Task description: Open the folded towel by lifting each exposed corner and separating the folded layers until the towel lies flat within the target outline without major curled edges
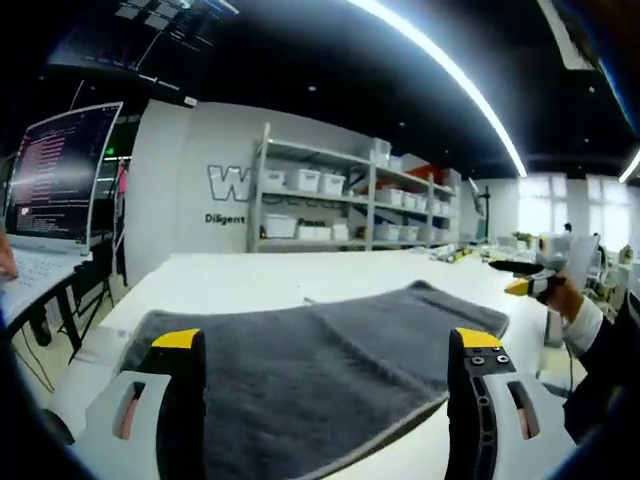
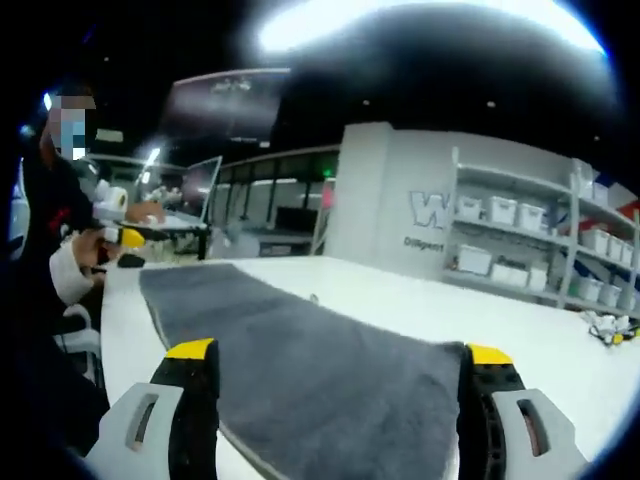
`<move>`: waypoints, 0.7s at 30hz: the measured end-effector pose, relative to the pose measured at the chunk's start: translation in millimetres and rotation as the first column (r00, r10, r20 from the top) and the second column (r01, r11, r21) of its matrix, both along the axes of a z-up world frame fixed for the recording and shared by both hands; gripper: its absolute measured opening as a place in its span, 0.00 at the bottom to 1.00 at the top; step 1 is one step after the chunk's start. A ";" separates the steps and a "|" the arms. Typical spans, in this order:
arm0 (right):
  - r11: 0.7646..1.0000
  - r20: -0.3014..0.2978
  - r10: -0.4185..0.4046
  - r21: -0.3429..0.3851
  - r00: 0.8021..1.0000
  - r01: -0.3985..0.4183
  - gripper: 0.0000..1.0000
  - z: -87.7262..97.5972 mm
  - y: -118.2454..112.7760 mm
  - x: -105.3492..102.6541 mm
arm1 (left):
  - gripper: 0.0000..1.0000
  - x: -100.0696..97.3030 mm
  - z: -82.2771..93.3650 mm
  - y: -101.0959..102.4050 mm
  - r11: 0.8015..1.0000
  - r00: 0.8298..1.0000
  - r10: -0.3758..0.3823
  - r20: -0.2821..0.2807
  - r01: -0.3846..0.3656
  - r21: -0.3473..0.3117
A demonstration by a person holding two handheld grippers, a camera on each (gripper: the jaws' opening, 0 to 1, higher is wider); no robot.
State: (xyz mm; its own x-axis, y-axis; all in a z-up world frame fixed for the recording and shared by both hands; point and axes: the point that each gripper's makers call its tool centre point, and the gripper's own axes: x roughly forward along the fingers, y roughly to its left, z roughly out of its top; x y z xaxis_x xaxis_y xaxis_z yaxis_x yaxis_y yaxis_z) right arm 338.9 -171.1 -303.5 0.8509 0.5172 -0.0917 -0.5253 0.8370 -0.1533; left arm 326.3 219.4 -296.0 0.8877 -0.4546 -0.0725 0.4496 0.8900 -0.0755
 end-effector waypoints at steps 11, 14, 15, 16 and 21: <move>0.995 0.046 -0.050 0.089 0.998 0.046 0.97 27.5 -20.0 -44.7 | 0.99 -40.0 8.6 -12.4 1.000 1.000 -0.011 0.008 0.010 0.024; 0.994 0.061 -0.046 0.097 0.997 0.040 0.98 30.7 -20.8 -52.9 | 1.00 -43.2 13.1 -13.5 1.000 1.000 -0.016 0.015 0.016 0.005; 0.995 0.065 -0.049 0.094 0.997 0.043 0.99 30.9 -21.2 -54.5 | 1.00 -43.4 14.2 -13.6 1.000 1.000 -0.014 0.017 0.014 0.000; 0.995 0.065 -0.051 0.089 0.997 0.045 0.99 30.1 -22.4 -55.3 | 1.00 -43.4 14.7 -13.6 1.000 1.000 -0.014 0.016 0.014 0.001; 0.994 0.069 -0.046 0.098 0.997 0.039 0.99 29.0 -22.3 -55.5 | 1.00 -46.7 9.2 -10.1 0.998 1.000 -0.004 0.008 0.004 0.064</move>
